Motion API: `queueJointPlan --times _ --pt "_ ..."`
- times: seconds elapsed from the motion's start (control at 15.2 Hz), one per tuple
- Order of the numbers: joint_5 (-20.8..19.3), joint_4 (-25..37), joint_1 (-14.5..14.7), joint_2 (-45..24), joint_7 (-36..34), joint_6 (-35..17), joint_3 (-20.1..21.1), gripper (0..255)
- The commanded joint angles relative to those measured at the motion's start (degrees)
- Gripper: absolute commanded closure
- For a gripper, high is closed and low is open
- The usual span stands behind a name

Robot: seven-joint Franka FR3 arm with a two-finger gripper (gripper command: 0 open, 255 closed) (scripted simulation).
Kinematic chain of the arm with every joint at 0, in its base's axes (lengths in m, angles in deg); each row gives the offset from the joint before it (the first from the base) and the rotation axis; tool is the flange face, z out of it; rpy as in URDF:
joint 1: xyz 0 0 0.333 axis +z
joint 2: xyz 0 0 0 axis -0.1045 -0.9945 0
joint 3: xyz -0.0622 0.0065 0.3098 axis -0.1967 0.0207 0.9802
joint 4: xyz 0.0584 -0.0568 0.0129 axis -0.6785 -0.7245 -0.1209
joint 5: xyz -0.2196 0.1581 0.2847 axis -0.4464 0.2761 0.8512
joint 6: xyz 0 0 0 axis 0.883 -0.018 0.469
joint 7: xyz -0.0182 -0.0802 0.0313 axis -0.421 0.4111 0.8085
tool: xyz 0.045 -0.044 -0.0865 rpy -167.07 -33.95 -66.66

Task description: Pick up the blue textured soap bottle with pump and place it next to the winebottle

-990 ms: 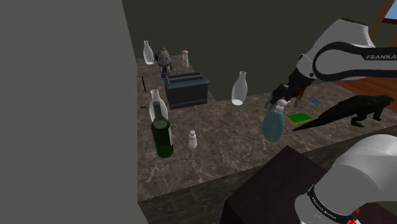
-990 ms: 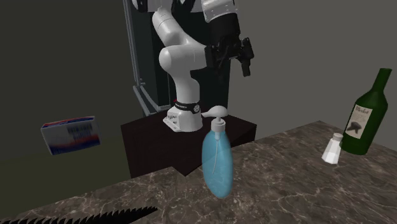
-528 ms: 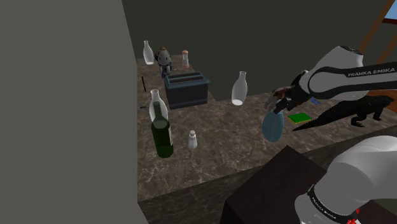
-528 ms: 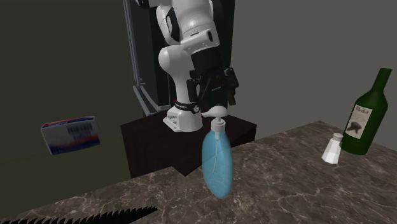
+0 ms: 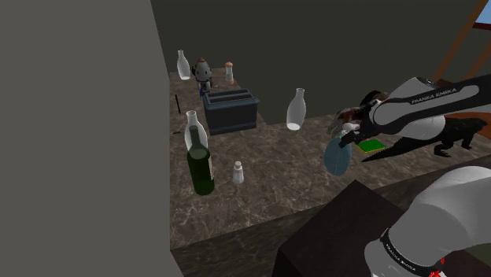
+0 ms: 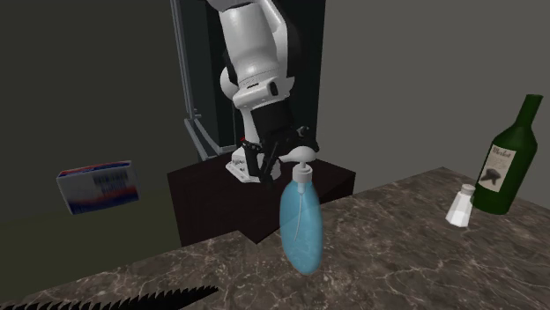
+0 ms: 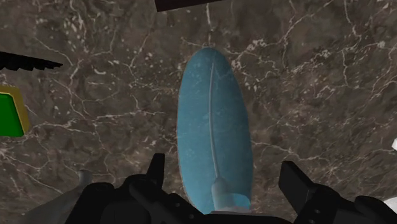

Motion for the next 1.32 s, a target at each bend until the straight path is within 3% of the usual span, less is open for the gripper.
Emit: queueJointPlan --times 0.0,0.2,0.66,0.73,1.25 --pt "1.0 -0.05 2.14 -2.64 0.69 -2.98 -1.59 0" --pt "2.67 0.13 5.48 -5.78 1.8 -6.3 -4.05 0" --pt "2.65 0.13 5.46 -5.76 1.79 -6.28 -4.03 0" --pt "2.65 0.13 5.46 -5.76 1.79 -6.28 -4.03 255" --pt "2.71 0.14 5.57 -5.85 1.82 -6.37 -4.1 255"
